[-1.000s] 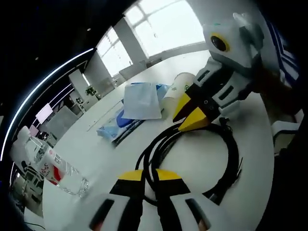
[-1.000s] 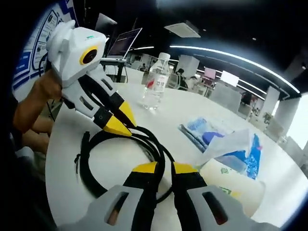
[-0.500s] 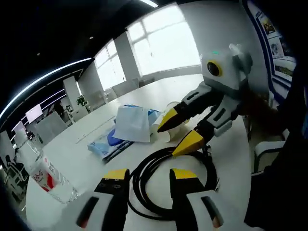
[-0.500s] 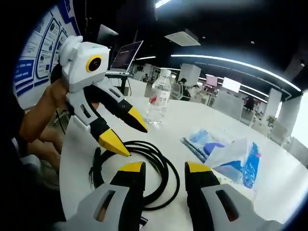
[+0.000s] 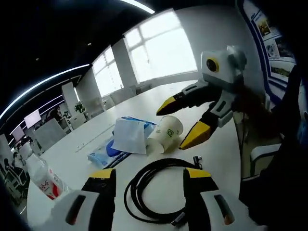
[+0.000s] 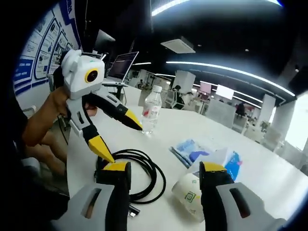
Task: Arrange the tabletop items into an orderly group along one side of the table until the central work area is clear of visible clutter.
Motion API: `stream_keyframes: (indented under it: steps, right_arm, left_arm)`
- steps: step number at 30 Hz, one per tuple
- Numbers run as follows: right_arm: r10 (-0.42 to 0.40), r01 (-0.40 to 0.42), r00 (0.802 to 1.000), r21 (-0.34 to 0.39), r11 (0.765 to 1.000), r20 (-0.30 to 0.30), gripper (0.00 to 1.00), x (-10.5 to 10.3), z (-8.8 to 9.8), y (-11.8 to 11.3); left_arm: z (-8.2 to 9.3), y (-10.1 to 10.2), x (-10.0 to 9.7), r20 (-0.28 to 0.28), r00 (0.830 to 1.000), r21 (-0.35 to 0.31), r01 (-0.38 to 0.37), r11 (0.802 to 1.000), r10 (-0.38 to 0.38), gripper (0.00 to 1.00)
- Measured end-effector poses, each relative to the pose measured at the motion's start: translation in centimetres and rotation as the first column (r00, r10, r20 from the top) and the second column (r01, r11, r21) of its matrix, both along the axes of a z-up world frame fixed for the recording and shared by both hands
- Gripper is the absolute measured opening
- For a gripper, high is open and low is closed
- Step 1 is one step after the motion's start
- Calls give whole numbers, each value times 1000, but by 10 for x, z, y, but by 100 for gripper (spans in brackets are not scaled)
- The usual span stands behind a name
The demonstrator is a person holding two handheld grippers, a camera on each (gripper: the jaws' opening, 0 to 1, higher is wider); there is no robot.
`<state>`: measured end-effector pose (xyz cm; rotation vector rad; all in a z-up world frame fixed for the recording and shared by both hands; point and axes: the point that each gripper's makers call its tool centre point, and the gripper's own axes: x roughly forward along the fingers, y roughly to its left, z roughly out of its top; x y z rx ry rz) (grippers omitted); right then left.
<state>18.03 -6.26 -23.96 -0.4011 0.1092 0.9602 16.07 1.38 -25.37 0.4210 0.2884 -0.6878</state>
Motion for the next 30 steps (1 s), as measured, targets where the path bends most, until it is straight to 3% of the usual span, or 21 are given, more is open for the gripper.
stream_keyframes:
  steps: [6,8,11,13,30]
  right_arm:
    - [-11,13,999,50,999,-44,87,-4,2,-3]
    - [-14,17,999,57,998,-41,91,-4,3,-3]
    - [-31,33,999,54,998,-44,96,-1,3,-6]
    - [-42,45,998,68,997,-48,100,1,4,-8]
    - [-50,55,997,70,996,-62,100,5,3,-14]
  left_arm:
    - [-2,3,-6,-23,1000,7,-7,1000,7,84]
    - [-2,3,-7,-37,999,-19,-14,1000,13,94]
    - [0,6,-7,-41,999,-41,-28,999,26,99]
    - [1,7,-7,-41,999,-47,-33,998,32,100]
    - [-1,11,-6,-46,998,-67,-40,997,37,100]
